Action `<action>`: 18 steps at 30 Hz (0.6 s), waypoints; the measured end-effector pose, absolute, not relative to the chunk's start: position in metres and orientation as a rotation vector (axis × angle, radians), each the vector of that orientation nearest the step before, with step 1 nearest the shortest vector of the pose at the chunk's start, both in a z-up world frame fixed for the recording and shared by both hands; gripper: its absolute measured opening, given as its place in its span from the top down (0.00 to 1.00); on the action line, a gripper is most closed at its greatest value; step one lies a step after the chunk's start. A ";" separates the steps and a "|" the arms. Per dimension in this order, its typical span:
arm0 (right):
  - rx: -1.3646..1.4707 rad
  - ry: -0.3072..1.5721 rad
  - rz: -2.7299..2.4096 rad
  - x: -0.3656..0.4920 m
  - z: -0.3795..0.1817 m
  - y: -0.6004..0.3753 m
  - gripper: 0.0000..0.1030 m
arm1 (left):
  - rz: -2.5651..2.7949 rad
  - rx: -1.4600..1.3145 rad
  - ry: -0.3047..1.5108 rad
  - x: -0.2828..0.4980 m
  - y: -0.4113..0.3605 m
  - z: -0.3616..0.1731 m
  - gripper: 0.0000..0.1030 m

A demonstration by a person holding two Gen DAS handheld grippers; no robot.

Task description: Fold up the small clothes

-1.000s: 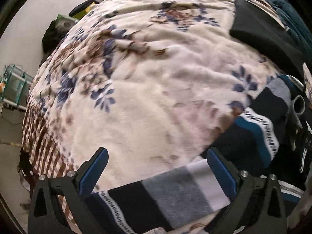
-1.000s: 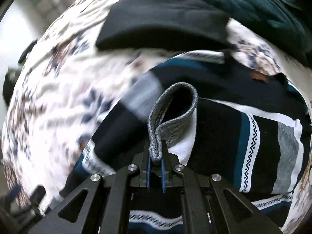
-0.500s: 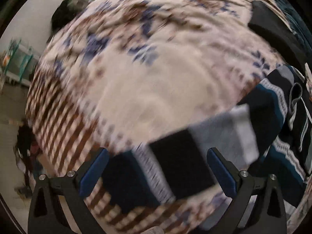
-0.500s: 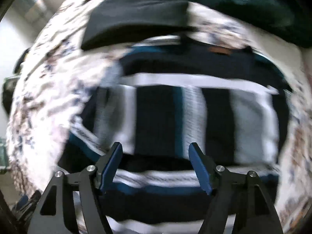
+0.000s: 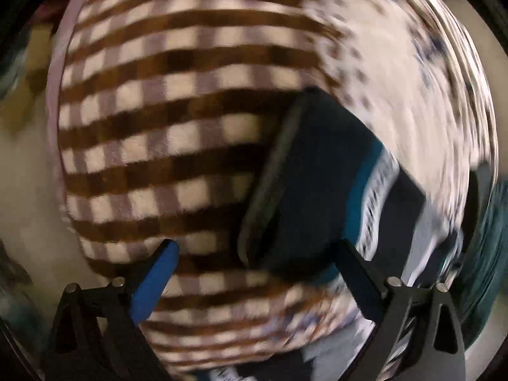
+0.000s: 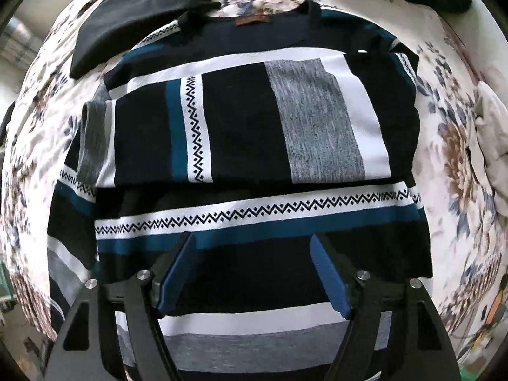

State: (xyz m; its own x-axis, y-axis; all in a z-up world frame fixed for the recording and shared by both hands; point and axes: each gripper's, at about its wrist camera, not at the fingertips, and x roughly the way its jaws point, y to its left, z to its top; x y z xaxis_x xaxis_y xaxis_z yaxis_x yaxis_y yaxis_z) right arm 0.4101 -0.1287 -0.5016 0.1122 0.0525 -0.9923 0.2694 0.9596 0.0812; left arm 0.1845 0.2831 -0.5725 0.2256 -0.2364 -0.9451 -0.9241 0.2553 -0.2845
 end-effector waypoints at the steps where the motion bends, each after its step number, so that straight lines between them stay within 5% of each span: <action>1: 0.258 1.454 -0.156 0.410 -0.501 -0.129 0.26 | 0.721 -1.270 1.244 0.184 0.286 -0.573 0.11; 3: 0.243 1.456 -0.140 0.409 -0.501 -0.130 0.26 | 0.765 -1.288 1.168 0.186 0.292 -0.571 0.28; 4: 0.241 1.454 -0.131 0.409 -0.500 -0.130 0.26 | 0.772 -1.280 1.140 0.190 0.294 -0.568 0.54; 6: 0.237 1.450 -0.120 0.409 -0.499 -0.131 0.26 | 0.761 -1.230 1.102 0.202 0.298 -0.560 0.86; 12: 0.117 1.436 -0.207 0.415 -0.498 -0.139 0.25 | 0.704 -0.910 0.980 0.246 0.282 -0.488 0.92; 15: 0.073 1.402 -0.268 0.421 -0.494 -0.151 0.08 | 0.638 -0.732 0.944 0.272 0.254 -0.445 0.92; 18: 0.029 1.349 -0.303 0.430 -0.486 -0.158 0.07 | 0.539 -0.577 0.915 0.297 0.222 -0.409 0.92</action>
State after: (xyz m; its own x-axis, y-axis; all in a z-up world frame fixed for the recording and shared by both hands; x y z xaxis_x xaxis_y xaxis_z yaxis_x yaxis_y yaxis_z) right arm 0.4297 -0.1582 -0.4864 0.1868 -0.1991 -0.9620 0.2320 0.9605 -0.1537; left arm 0.2974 0.2224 -0.4086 0.5016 0.1836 -0.8454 -0.6506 0.7241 -0.2288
